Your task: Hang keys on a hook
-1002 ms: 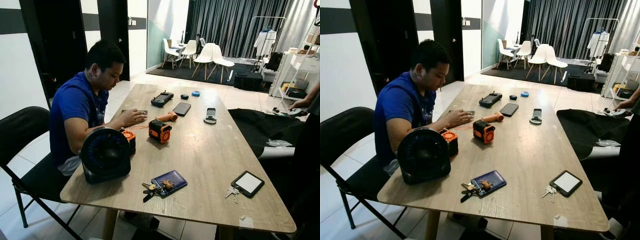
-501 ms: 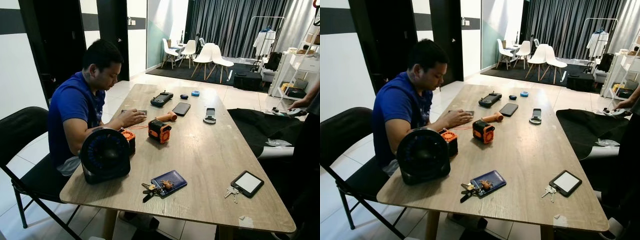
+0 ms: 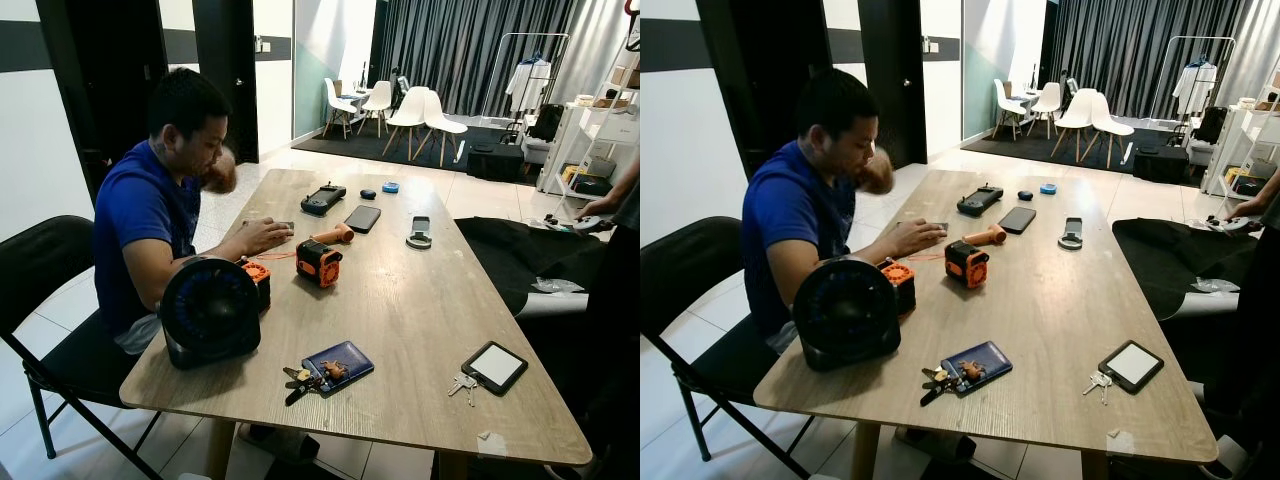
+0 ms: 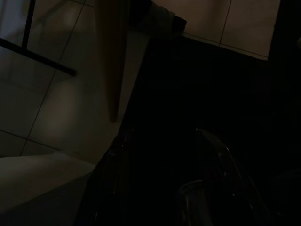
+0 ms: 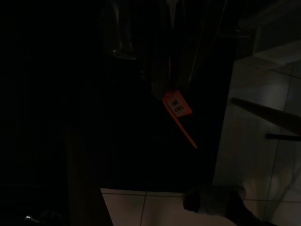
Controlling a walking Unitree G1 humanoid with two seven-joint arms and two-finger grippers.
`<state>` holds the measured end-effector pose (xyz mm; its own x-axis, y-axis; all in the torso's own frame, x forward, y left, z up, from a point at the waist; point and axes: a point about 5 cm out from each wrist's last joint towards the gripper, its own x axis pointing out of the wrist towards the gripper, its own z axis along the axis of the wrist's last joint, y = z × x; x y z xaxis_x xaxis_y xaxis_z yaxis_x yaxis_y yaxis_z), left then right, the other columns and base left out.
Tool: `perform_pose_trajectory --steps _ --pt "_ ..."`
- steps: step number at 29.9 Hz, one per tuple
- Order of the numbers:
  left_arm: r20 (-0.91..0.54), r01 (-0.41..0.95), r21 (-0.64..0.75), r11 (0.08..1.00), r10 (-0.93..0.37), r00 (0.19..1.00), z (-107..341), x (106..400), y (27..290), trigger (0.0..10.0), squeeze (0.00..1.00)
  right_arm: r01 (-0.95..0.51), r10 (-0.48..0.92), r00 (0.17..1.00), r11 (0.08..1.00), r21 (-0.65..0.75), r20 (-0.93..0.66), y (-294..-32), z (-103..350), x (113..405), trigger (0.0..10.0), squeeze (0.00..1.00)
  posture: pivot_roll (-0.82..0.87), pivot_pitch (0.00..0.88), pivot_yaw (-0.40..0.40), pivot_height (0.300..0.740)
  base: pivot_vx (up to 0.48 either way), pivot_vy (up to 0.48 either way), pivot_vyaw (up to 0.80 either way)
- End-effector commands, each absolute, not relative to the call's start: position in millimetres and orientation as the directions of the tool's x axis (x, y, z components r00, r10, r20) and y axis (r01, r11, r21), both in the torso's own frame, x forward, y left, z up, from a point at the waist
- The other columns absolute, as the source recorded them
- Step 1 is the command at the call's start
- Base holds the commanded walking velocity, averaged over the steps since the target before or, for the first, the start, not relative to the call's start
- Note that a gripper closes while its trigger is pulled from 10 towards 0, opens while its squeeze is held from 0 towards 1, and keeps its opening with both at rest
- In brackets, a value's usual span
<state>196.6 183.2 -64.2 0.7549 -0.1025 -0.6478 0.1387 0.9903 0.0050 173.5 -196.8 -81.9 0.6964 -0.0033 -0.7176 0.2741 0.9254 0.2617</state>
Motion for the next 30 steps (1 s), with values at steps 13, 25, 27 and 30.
perform_pose_trajectory --steps 13,25,27,30 --pt "-0.645 0.130 0.022 0.991 -0.085 0.759 -63.5 197.5 183.4 10.0 0.00 0.288 -0.013 0.685 0.923 0.255 -0.728 -197.2 -83.9 169.5 10.0 0.00 0.07 0.010 -0.021 0.740 0.000 0.000 0.00" --pt "-0.647 0.089 0.042 0.995 -0.041 0.761 -63.6 199.0 182.9 10.0 0.00 0.290 -0.014 0.683 0.923 0.254 -0.730 -197.9 -84.0 169.2 10.0 0.00 0.07 0.012 -0.023 0.740 -0.128 0.000 0.00" --pt "-0.651 0.090 0.051 0.995 -0.036 0.758 -63.9 199.1 182.9 10.0 0.00 0.290 -0.013 0.683 0.923 0.255 -0.730 -197.3 -84.0 169.6 10.0 0.00 0.07 0.012 -0.023 0.740 -0.416 0.000 0.00" --pt "-0.646 0.101 0.057 0.993 -0.041 0.762 -63.3 199.6 182.5 10.0 0.00 0.290 -0.013 0.683 0.922 0.255 -0.730 -197.1 -84.0 169.7 10.0 0.00 0.08 0.014 -0.022 0.740 -0.419 0.000 0.00"
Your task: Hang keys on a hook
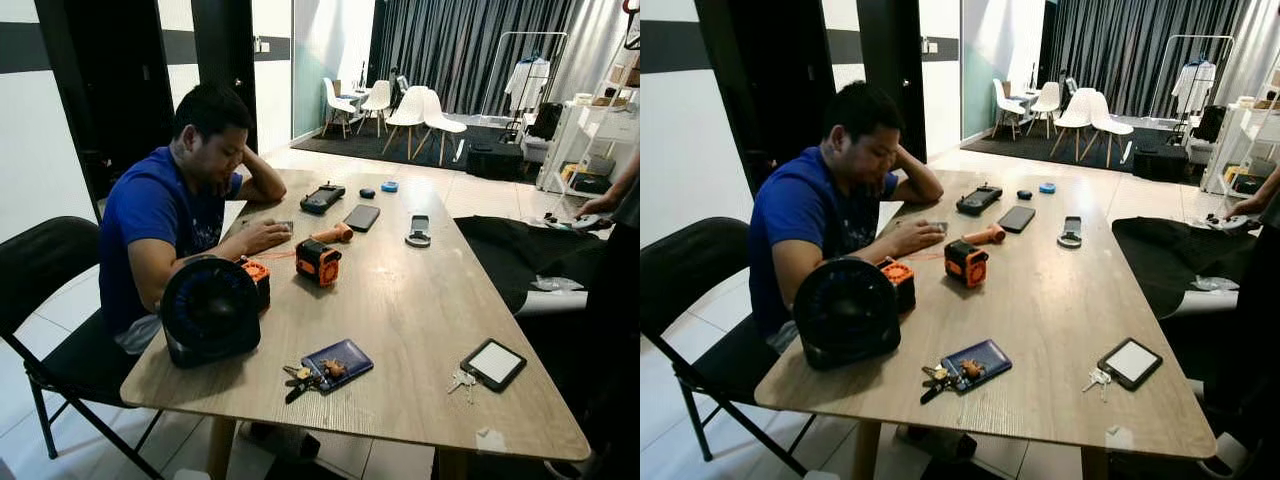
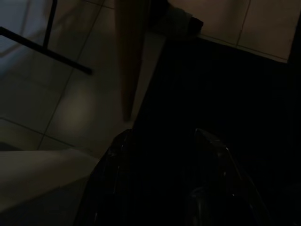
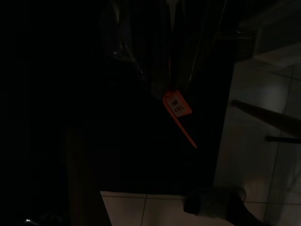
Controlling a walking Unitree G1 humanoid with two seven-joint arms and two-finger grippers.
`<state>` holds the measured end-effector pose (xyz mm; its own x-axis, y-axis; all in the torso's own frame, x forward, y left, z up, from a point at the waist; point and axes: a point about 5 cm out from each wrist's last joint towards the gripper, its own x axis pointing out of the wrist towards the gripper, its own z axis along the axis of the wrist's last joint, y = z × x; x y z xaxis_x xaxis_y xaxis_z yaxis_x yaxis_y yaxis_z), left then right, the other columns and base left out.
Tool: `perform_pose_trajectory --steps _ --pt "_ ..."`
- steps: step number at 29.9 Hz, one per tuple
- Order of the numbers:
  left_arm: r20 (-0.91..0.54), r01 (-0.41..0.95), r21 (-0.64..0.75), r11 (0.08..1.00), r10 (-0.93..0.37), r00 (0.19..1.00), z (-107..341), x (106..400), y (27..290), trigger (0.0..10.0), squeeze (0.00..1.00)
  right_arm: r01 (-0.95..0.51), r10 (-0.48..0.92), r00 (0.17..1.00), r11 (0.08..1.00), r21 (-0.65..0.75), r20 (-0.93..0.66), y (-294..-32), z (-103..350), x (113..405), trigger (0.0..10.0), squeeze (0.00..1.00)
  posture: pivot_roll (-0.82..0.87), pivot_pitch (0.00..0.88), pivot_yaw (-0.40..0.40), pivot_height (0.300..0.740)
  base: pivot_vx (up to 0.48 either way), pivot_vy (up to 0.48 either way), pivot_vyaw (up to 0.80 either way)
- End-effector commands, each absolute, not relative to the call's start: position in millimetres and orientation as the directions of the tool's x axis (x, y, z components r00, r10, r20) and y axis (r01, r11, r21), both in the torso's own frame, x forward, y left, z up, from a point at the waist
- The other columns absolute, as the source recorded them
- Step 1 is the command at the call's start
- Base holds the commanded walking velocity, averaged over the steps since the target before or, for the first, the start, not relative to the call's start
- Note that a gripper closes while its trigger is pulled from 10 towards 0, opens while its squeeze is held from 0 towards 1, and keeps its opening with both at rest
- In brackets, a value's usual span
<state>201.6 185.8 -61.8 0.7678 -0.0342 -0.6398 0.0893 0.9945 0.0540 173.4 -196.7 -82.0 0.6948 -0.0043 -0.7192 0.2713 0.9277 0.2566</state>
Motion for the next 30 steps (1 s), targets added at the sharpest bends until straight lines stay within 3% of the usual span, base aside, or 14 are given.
perform_pose_trajectory --steps 1,30 --pt "-0.643 0.115 0.053 0.992 -0.054 0.764 -62.9 199.8 182.0 10.0 0.00 0.290 -0.013 0.683 0.922 0.255 -0.731 -197.1 -84.1 169.6 10.0 0.00 0.08 0.014 -0.022 0.740 -0.262 0.000 0.00" --pt "-0.607 0.168 0.037 0.985 -0.111 0.787 -58.8 198.2 186.3 10.0 0.00 0.300 -0.013 0.679 0.917 0.262 -0.734 -194.8 -85.1 168.2 10.0 0.00 0.08 0.015 -0.015 0.740 -0.009 0.000 0.00"
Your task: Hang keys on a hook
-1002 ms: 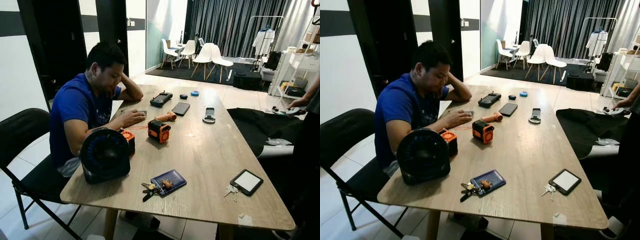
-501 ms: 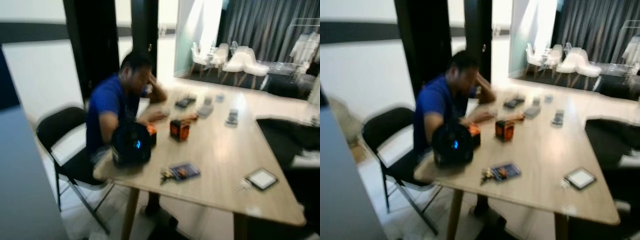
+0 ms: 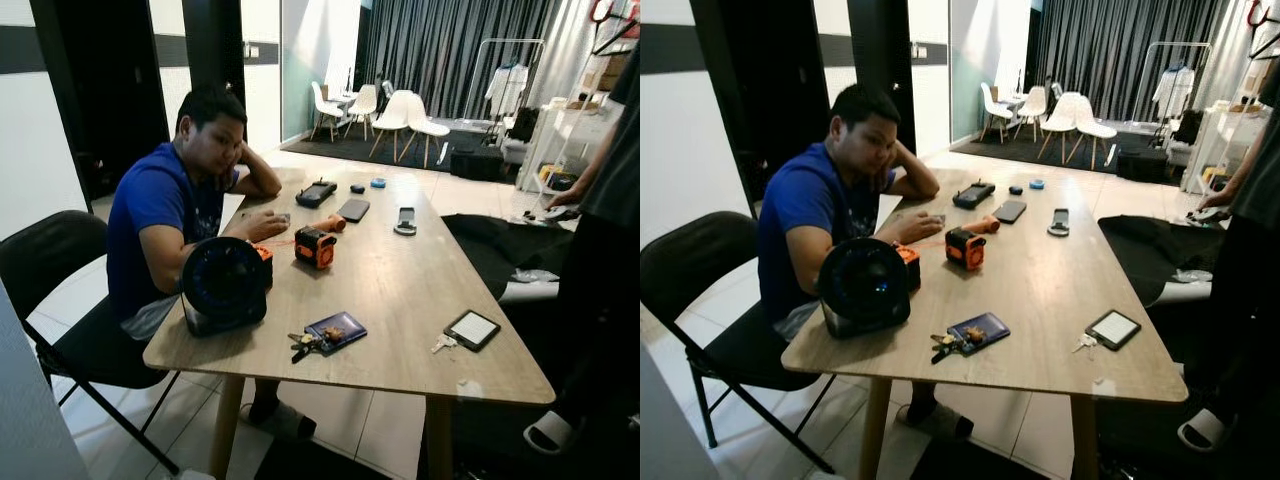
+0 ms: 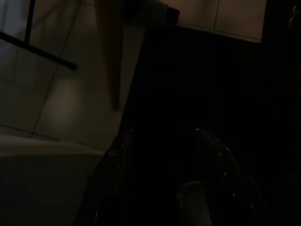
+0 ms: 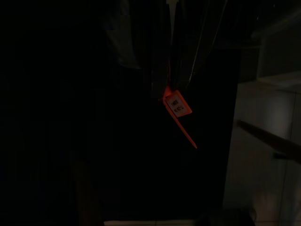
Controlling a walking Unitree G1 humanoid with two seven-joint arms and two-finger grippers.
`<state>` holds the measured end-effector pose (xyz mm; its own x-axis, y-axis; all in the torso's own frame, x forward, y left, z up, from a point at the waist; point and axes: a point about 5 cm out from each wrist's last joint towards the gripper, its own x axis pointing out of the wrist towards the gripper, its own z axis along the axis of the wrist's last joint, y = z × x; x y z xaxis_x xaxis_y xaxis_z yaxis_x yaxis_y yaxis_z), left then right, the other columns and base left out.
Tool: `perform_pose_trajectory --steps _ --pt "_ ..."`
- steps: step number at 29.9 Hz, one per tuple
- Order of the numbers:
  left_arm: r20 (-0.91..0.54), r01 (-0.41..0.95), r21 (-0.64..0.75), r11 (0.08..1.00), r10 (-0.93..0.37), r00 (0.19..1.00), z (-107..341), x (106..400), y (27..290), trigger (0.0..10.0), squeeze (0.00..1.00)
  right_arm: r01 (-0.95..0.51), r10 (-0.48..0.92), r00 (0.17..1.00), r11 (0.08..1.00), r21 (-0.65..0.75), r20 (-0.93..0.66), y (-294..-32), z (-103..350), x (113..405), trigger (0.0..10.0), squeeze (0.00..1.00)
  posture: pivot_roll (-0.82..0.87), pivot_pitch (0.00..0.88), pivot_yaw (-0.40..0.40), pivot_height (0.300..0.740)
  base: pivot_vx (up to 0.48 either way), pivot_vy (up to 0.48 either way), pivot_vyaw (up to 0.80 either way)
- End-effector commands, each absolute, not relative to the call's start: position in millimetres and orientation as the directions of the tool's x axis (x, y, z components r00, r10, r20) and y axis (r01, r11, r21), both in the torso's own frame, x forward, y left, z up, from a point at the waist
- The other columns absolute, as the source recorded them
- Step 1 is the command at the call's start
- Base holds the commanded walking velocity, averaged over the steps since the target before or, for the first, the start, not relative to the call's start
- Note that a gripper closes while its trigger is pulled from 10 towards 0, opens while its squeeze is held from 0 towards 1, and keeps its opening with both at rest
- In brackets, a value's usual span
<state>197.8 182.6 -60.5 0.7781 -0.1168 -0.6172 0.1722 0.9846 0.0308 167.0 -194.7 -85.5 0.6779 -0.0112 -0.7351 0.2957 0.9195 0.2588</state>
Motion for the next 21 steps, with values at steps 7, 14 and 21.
perform_pose_trajectory --steps 7,14,21 --pt "-0.607 0.169 0.032 0.985 -0.115 0.786 -58.8 198.3 186.3 10.0 0.00 0.300 -0.012 0.681 0.917 0.264 -0.732 -193.9 -84.8 169.2 10.0 0.00 0.08 0.017 -0.013 0.740 0.000 0.000 0.00" --pt "-0.609 0.168 0.028 0.985 -0.116 0.785 -59.0 198.6 185.3 10.0 0.00 0.299 -0.011 0.682 0.917 0.265 -0.731 -193.6 -84.6 169.7 10.0 0.00 0.08 0.020 -0.012 0.740 0.000 0.000 0.00" --pt "-0.609 0.168 0.028 0.985 -0.116 0.785 -59.0 198.6 185.3 10.0 0.00 0.299 -0.011 0.682 0.917 0.265 -0.731 -193.6 -84.6 169.7 10.0 0.00 0.08 0.020 -0.012 0.740 0.000 0.000 0.00"
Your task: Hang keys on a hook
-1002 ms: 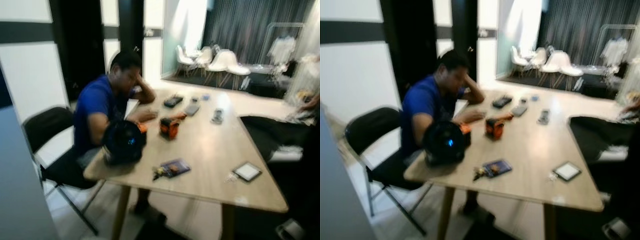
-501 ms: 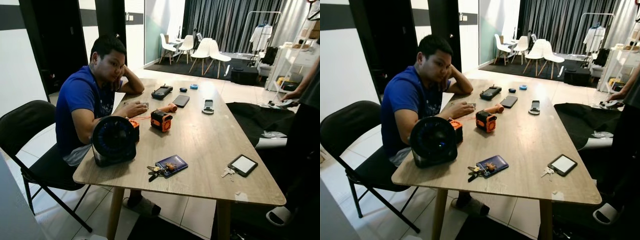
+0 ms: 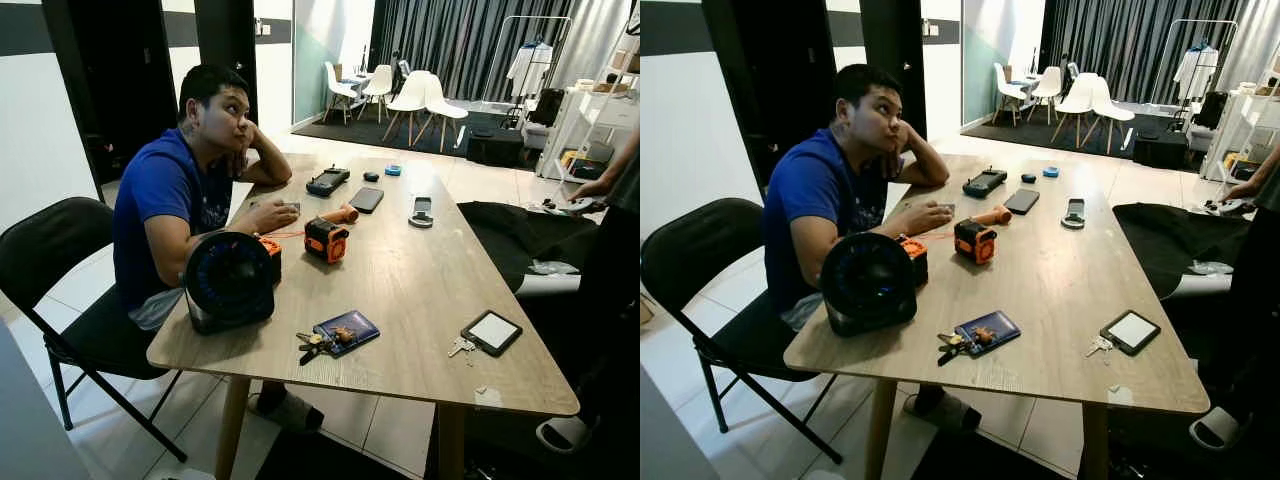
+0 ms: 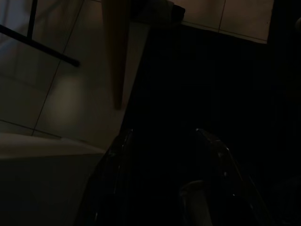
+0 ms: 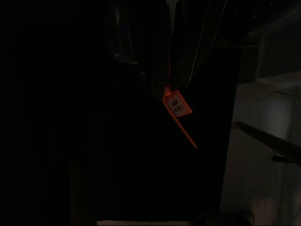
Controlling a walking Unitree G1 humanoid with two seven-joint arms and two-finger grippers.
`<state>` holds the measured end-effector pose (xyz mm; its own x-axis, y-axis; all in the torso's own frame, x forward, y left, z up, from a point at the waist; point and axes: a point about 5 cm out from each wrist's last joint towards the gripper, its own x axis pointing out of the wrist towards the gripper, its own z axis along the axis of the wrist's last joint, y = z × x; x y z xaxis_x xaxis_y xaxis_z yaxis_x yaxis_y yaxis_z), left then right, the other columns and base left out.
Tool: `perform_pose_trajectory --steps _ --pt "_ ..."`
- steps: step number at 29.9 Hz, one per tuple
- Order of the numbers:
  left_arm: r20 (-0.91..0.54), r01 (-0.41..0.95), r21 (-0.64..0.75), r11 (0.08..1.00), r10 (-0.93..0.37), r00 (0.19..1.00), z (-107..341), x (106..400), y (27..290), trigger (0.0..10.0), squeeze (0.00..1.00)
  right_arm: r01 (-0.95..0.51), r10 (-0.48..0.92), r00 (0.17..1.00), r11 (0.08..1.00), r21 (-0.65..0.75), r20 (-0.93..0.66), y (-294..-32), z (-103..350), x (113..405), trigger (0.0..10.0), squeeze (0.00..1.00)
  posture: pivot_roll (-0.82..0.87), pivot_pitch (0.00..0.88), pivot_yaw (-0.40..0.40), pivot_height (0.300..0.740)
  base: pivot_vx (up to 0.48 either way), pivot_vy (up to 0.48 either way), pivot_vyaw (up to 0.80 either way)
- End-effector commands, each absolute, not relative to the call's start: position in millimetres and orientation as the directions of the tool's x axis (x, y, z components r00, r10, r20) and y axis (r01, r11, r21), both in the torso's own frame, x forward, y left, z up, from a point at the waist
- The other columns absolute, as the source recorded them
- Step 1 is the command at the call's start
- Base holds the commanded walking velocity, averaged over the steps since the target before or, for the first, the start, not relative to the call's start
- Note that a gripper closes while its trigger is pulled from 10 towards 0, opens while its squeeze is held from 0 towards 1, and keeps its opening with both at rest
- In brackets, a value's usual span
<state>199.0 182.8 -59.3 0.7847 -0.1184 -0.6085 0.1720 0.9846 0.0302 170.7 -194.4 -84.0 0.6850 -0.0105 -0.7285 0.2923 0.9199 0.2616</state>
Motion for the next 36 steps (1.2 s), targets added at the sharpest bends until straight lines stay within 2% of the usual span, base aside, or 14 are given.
perform_pose_trajectory --steps 1,36 --pt "-0.609 0.168 0.028 0.985 -0.116 0.785 -59.0 198.6 185.3 10.0 0.00 0.299 -0.011 0.682 0.917 0.265 -0.731 -193.6 -84.6 169.7 10.0 0.00 0.08 0.020 -0.012 0.740 0.000 0.000 0.00" --pt "-0.624 0.200 0.042 0.979 -0.131 0.770 -60.6 200.2 183.0 10.0 0.00 0.265 -0.011 0.668 0.938 0.224 -0.744 -196.5 -85.5 167.2 10.0 0.00 0.07 0.000 -0.005 0.740 0.000 0.000 0.00"
